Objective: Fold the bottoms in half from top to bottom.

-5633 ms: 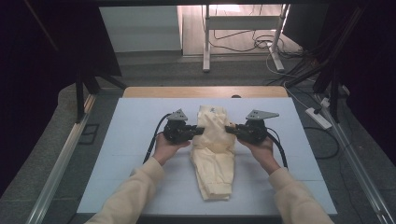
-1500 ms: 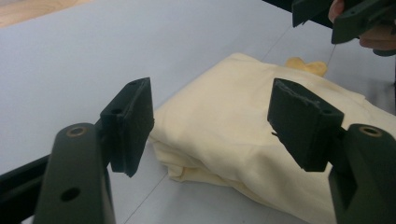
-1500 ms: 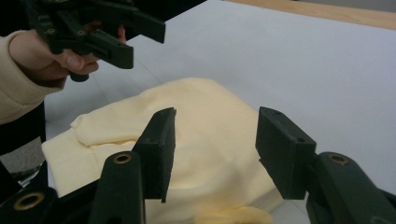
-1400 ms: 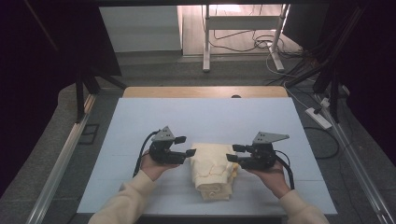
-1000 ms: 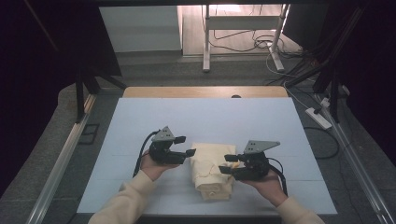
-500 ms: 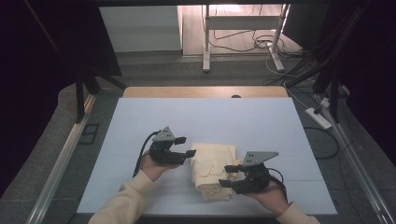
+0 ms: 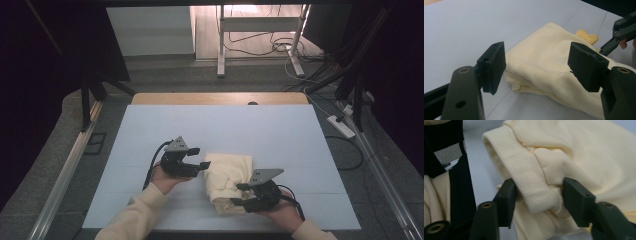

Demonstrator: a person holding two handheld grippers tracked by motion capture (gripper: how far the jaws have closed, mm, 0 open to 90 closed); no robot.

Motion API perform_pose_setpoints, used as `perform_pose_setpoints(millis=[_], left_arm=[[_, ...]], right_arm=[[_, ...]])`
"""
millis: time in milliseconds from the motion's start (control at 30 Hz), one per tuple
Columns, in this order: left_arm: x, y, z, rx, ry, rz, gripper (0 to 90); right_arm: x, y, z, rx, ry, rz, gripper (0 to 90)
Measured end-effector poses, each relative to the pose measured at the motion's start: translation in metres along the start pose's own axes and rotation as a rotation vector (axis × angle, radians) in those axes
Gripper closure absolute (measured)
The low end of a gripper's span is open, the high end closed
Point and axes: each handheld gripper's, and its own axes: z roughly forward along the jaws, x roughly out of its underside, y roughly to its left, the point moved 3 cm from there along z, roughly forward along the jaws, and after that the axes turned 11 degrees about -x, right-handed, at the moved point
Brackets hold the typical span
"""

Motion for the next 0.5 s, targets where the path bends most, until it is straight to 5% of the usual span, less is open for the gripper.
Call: perform_pose_setpoints(millis=[267, 500], left_arm=[[0.0, 0.001, -0.001, -0.002, -0.002, 0.0, 30.9], [0.001, 0.002, -0.002, -0.001, -0.004, -0.002, 31.0]], right_arm=[[-0.001, 0.001, -0.006, -0.024, 0.008, -0.017, 72.5], [-0.005, 0.007, -0.028, -0.001, 0.025, -0.086, 76.4]])
